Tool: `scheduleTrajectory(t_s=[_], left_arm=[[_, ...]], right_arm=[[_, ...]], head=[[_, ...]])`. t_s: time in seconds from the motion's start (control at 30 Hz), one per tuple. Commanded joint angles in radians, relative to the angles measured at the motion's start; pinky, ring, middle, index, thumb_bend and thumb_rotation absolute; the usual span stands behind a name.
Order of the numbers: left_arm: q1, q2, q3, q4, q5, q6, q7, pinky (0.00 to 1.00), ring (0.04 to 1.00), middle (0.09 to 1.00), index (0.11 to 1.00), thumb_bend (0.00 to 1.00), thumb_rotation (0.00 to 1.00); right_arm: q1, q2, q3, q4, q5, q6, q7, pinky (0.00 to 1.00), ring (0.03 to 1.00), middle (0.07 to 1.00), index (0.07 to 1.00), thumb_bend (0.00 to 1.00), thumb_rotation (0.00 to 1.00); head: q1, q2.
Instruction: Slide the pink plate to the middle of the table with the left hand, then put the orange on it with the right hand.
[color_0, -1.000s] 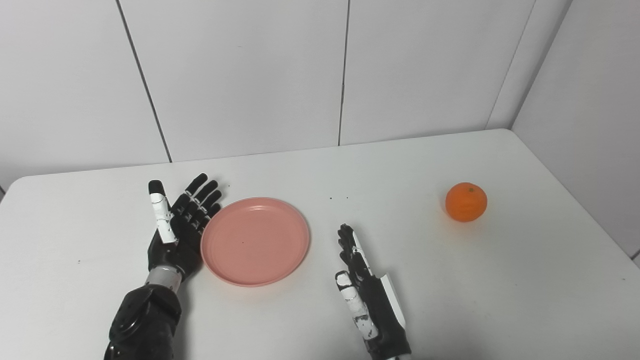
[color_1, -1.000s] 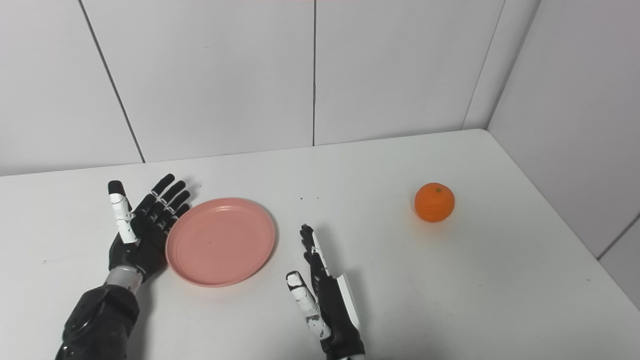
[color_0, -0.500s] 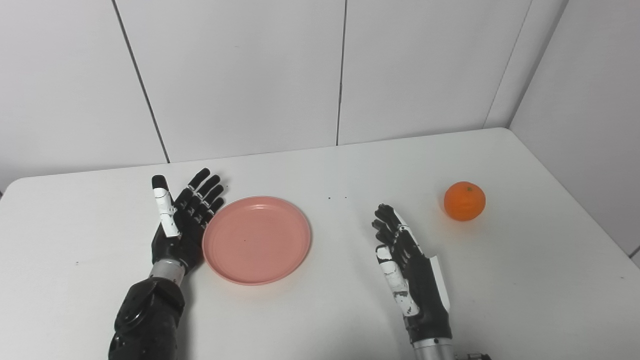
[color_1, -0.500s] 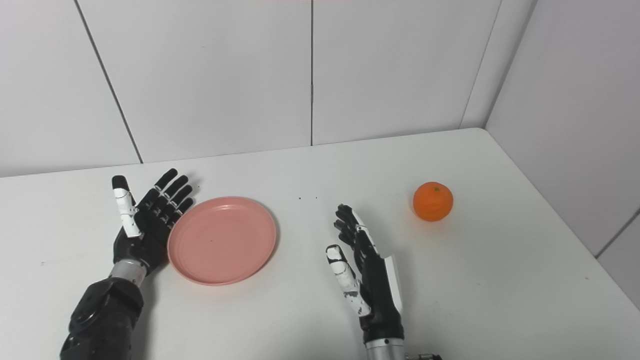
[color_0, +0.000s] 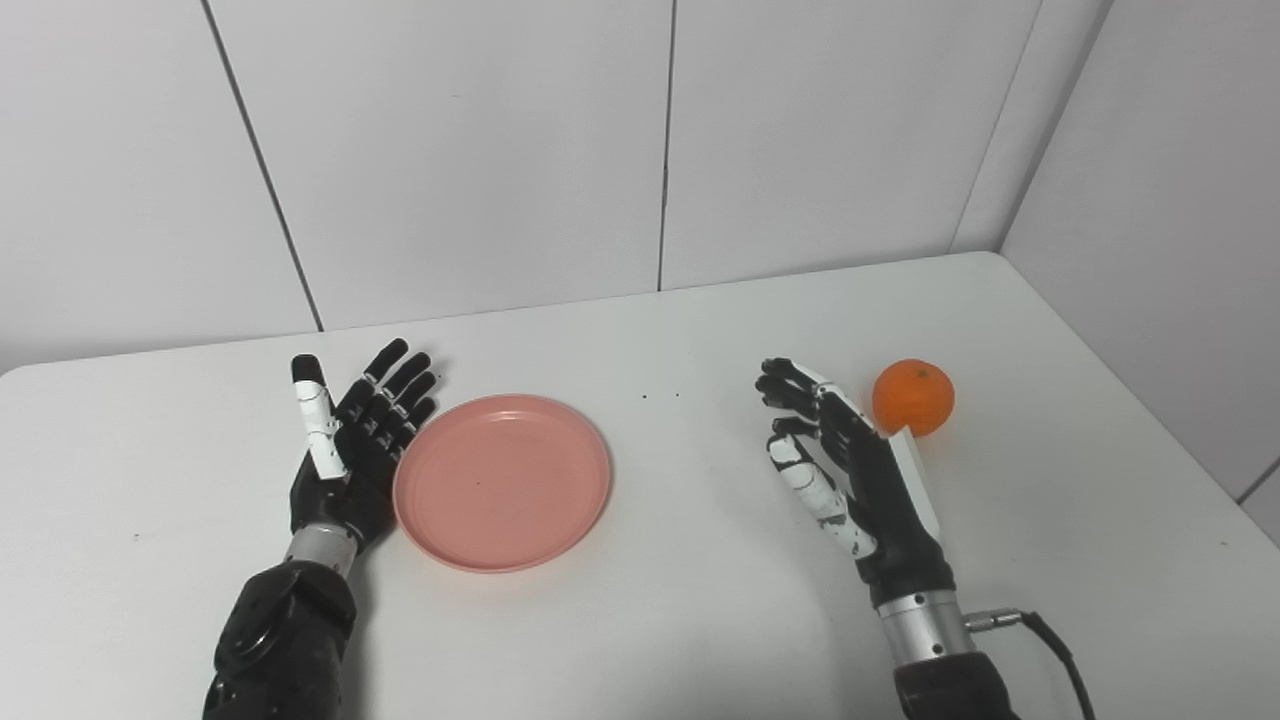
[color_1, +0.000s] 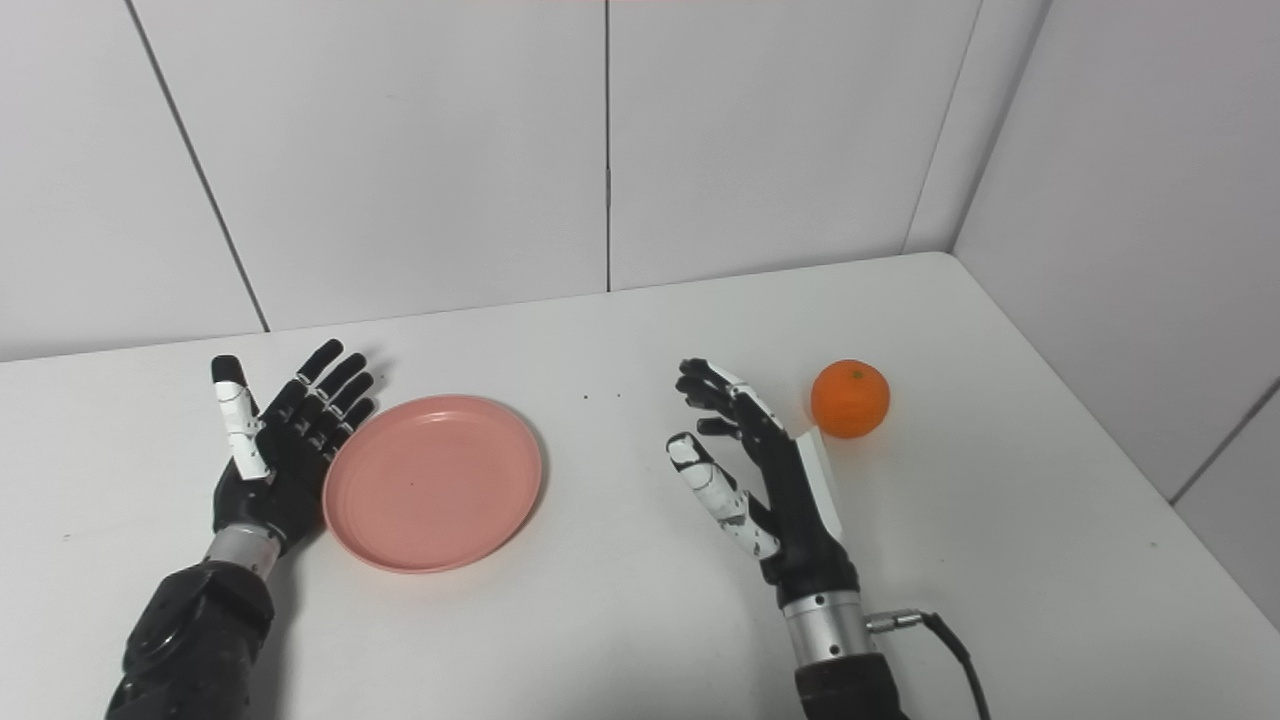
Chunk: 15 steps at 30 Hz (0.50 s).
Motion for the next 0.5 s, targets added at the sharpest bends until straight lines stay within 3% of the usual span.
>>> scheduleTrajectory(t_s=[0.0, 0.1, 0.47], left_arm=[[0.024, 0.008, 0.003, 0.039, 0.015, 0.042, 0.018, 0.98, 0.906, 0.831, 0.814, 1.0, 0.98], [0.026, 0.007, -0.001, 0.039, 0.022, 0.042, 0.021, 0.95, 0.9, 0.821, 0.818, 1.0, 1.0], [0.03, 0.005, -0.003, 0.043, 0.019, 0.041, 0.015, 0.98, 0.908, 0.834, 0.803, 0.96, 1.0]], right_arm=[[-0.043, -0.04, -0.012, -0.036, -0.07, 0.023, 0.012, 0.74, 0.789, 0.782, 0.797, 0.74, 0.88], [-0.09, -0.088, -0.032, -0.045, -0.152, 0.048, 0.025, 0.76, 0.792, 0.791, 0.805, 0.74, 0.9], [-0.229, -0.211, -0.099, -0.024, -0.275, 0.114, 0.057, 0.73, 0.784, 0.797, 0.798, 0.82, 0.86]], head=[[0.005, -0.004], [0.005, -0.007], [-0.003, -0.01]])
